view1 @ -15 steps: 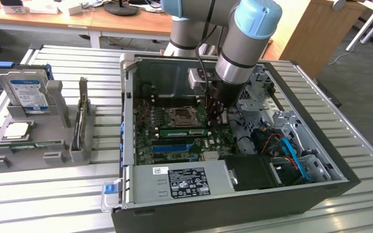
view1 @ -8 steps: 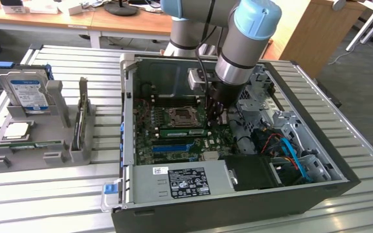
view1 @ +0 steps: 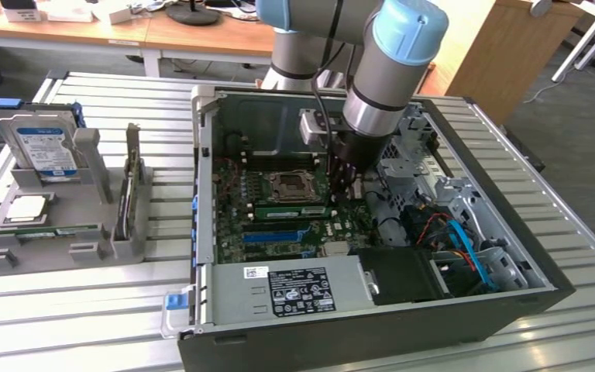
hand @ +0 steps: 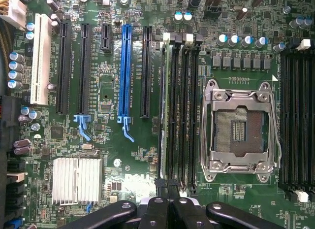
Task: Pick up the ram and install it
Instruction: 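Press down the ram until it locks into place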
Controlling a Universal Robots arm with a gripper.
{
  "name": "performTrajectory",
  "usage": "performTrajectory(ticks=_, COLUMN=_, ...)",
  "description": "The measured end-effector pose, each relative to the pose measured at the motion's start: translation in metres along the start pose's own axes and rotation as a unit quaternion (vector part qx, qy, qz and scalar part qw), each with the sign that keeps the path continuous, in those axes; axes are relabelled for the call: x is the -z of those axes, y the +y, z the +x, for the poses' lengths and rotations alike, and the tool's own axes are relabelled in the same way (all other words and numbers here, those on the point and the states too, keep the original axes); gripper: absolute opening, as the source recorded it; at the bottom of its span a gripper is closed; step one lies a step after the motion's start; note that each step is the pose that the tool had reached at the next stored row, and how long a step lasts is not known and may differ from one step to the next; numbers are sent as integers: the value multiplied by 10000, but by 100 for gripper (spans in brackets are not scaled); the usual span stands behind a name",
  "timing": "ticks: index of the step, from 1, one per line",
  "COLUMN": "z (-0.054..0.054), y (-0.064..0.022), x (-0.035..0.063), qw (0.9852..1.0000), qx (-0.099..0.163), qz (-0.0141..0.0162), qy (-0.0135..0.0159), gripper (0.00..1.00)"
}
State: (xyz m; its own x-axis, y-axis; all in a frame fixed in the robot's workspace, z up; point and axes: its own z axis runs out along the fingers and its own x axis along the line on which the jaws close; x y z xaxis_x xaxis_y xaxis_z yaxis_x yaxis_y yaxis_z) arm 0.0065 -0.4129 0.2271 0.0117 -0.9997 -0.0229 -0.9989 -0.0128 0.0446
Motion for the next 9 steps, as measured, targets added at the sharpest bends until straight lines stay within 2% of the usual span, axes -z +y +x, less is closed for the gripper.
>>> performTrajectory(ticks=9, z=1, y=-1, x=-24, qw=10000, qx=0, qz=9, qy=0, gripper=11)
